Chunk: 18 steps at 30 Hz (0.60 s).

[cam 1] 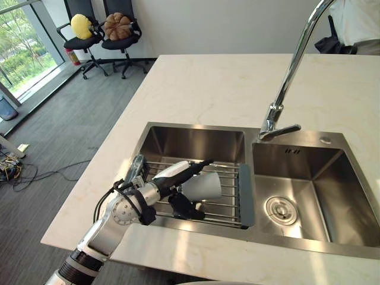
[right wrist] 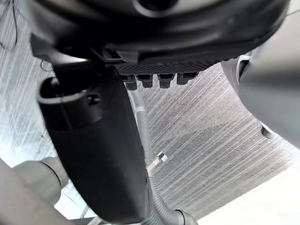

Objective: Walk over to the sink, pick up the cup, carry it to the dishwasher, place the cup inside the dishwasher, then close the dishwasher door

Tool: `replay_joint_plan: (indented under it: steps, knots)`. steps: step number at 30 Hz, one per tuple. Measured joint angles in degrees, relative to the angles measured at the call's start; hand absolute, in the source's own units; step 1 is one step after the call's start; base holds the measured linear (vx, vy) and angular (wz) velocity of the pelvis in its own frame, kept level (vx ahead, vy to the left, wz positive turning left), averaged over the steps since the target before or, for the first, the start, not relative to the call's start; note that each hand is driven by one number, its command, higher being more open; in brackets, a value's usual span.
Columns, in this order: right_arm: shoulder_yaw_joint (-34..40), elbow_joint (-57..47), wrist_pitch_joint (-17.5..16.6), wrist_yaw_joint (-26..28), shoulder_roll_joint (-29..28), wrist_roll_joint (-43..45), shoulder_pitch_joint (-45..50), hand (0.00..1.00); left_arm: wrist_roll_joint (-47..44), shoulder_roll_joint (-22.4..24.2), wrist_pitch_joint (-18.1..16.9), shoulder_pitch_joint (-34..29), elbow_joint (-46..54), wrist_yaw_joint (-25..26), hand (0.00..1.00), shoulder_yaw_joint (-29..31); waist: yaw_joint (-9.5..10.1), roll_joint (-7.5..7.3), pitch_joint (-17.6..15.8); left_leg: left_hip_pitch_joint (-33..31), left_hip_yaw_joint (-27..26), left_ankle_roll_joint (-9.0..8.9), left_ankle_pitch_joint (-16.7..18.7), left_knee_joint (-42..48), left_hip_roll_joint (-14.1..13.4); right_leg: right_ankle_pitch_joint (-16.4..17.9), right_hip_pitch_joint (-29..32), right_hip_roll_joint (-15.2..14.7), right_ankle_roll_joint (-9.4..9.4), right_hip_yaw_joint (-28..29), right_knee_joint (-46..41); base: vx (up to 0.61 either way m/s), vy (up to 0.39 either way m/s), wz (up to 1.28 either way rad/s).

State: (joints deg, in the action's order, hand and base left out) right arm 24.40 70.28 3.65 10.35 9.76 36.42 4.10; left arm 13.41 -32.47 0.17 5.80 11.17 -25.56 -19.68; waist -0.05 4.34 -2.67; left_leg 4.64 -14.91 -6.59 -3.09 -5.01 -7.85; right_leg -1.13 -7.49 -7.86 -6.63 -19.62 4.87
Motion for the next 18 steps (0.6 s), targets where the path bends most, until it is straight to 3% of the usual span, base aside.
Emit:
replay_joint_plan:
  steps: [12, 18]
  knots:
    - [0.0, -0.1, -0.1, -0.4, -0.7, 0.0, 1.5, 1.00, 1.5, 0.0, 0.9, 3.4, -3.1, 0.3, 1.00, -2.0, -0.94, -0.30, -0.2, 0.9, -2.4, -0.10, 0.9, 0.0, -0.1, -0.1, 0.5, -0.1, -0.10, 2.1, 0.0, 0.00, -0.001, -0.09]
    - [0.0, -0.8, -0.2, -0.4, -0.8, -0.1, 2.2, 1.00, 2.4, 0.0, 1.3, 5.6, -5.0, -2.4, 1.00, -2.0, -0.95, -0.33, -0.2, 1.2, -2.7, -0.09, 0.9, 0.0, 0.0, -0.2, 0.6, -0.1, -0.25, 2.4, 0.1, -0.02, -0.002, -0.02]
